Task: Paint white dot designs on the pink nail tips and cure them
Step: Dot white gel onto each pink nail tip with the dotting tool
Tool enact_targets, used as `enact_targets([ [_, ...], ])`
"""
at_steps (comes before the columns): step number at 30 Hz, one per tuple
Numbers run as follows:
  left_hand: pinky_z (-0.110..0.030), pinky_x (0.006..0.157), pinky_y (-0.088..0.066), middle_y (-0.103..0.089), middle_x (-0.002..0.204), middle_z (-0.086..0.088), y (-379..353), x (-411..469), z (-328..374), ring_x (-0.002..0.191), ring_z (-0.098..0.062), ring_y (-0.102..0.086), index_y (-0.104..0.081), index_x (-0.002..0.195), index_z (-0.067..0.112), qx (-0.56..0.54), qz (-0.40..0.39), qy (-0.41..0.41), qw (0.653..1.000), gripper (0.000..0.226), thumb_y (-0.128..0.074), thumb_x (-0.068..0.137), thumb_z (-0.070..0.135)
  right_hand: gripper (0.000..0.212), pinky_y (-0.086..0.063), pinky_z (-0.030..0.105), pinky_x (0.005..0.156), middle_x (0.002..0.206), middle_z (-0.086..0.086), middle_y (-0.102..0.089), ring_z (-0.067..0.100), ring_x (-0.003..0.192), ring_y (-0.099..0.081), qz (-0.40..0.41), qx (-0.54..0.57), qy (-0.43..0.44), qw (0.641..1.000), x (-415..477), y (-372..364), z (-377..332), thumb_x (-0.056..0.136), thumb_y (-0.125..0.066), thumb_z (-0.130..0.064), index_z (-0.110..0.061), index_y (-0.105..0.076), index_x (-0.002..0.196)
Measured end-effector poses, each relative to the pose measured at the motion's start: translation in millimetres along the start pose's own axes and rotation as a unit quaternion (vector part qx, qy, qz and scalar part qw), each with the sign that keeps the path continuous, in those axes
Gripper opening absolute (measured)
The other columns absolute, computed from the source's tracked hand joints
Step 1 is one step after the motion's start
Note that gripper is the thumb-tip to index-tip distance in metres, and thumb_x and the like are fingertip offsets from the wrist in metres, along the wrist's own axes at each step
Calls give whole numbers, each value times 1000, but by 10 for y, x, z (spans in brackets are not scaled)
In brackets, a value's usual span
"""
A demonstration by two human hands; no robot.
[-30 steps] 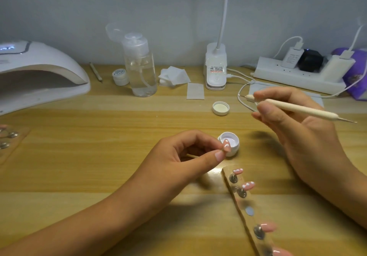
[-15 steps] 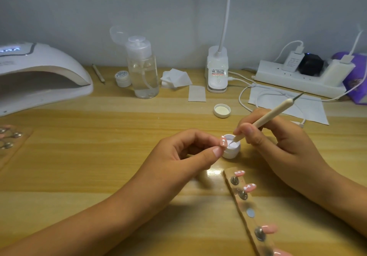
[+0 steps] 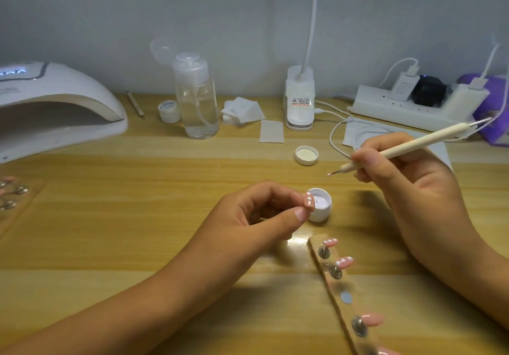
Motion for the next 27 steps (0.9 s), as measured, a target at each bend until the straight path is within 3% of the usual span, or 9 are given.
enact_targets([
  [3, -12, 68, -47, -69, 81, 12, -9, 3, -2, 75, 1, -58, -73, 83, 30, 0, -5, -2, 1000, 12, -67, 79, 21, 21, -52, 22, 82, 79, -8, -62, 10, 82, -62, 4, 110, -51, 993, -24, 36, 37, 71, -80, -40, -30, -65, 82],
  [6, -13, 68, -47, -69, 82, 11, -6, 3, -9, 75, 0, -58, -73, 83, 28, 4, -8, 0, 1000, 10, -67, 79, 22, 15, -54, 26, 78, 69, -7, -54, 6, 67, -57, -22, 178, -80, 980, -40, -2, 47, 71, -73, -25, -26, -58, 73],
  [10, -13, 68, -46, -68, 81, 12, 0, 5, -17, 73, 0, -57, -73, 84, 28, 9, -13, -2, 1000, 9, -68, 79, 22, 12, -56, 31, 76, 63, -6, -50, 6, 59, -51, -78, 194, -105, 972, -68, -97, 14, 73, -66, -22, -24, -57, 67],
  [16, -12, 69, -46, -69, 82, 13, 5, 5, -27, 74, 1, -58, -73, 85, 29, 14, -25, -5, 1000, 13, -69, 74, 35, 21, -57, 36, 76, 54, -2, -46, 6, 52, -50, -62, 218, -124, 966, -63, -153, -20, 76, -65, -24, -21, -52, 60],
  [27, -12, 69, -45, -70, 81, 9, -8, 0, -25, 75, -2, -59, -73, 83, 27, 20, -21, 11, 1000, 7, -70, 77, 26, 20, -58, 30, 65, 55, 1, -47, 6, 51, -51, -87, 223, -133, 962, -79, -175, -13, 73, -67, -17, -21, -54, 59],
])
Point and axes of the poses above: each hand's wrist, its own x-axis towards the middle knuckle, its own y-axis out of the back of the hand, z = x × y, the point moved 3 cm from there along x, towards the middle knuckle
